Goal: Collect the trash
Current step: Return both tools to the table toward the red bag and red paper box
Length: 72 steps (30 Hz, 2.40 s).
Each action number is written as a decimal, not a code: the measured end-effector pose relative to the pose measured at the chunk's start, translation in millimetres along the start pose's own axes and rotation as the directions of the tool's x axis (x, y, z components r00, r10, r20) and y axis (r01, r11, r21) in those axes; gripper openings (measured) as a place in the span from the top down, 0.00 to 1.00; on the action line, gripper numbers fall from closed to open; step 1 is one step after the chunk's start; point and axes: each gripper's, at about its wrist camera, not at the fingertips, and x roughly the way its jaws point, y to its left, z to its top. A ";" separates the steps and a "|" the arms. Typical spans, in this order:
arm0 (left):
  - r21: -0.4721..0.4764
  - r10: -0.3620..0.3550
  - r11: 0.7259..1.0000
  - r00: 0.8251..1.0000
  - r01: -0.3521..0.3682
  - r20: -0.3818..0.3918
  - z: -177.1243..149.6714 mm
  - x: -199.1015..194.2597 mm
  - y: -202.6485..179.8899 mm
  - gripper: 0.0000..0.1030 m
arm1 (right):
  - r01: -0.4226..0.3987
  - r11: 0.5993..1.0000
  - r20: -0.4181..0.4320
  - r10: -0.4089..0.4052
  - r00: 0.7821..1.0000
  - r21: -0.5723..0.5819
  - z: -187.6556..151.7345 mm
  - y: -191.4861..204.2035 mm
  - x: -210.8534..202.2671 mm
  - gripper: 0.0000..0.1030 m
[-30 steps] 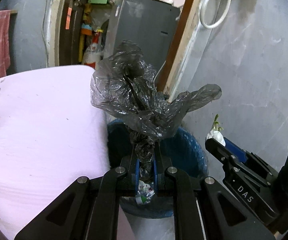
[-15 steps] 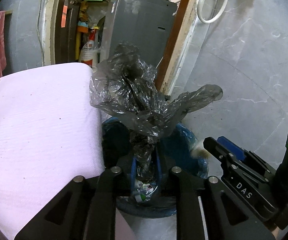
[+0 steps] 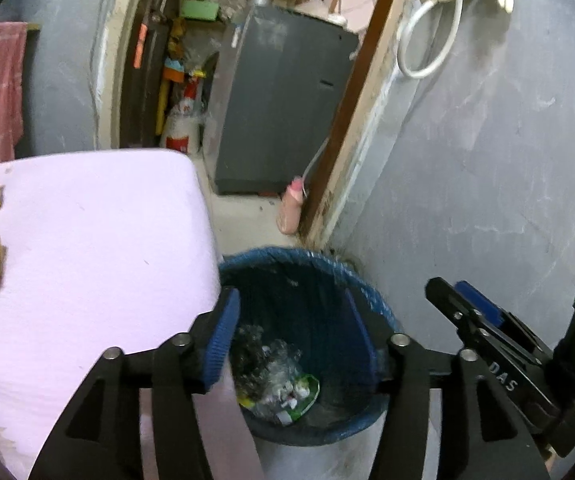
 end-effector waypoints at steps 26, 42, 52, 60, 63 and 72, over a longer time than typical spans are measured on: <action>-0.087 0.293 0.956 0.908 -0.279 0.300 18.0 -121.5 63.8 0.03 | -0.082 0.995 0.254 0.092 0.963 -0.047 39.4 78.9 -56.8 0.00; -0.180 0.462 0.887 0.831 -0.425 0.311 7.1 -188.6 147.1 0.03 | -0.220 0.966 0.194 0.244 0.950 -0.135 32.2 171.3 -40.2 0.00; -0.226 0.565 0.824 0.783 -0.519 0.261 -7.8 -219.8 220.5 0.03 | -0.309 0.931 0.080 0.328 0.941 -0.194 16.6 231.6 -16.0 0.00; -0.230 0.578 0.812 0.796 -0.537 0.182 -15.9 -216.8 265.6 0.03 | -0.369 0.899 -0.039 0.371 0.928 -0.238 -0.3 275.8 7.6 0.00; -0.221 0.567 0.818 0.808 -0.531 0.158 -14.4 -210.4 276.0 0.03 | -0.388 0.883 -0.092 0.378 0.921 -0.265 -4.4 291.6 16.3 0.00; -0.220 0.525 0.838 0.848 -0.500 0.072 -3.3 -184.6 305.7 0.03 | -0.422 0.862 -0.247 0.360 0.900 -0.281 -13.0 322.0 45.0 0.00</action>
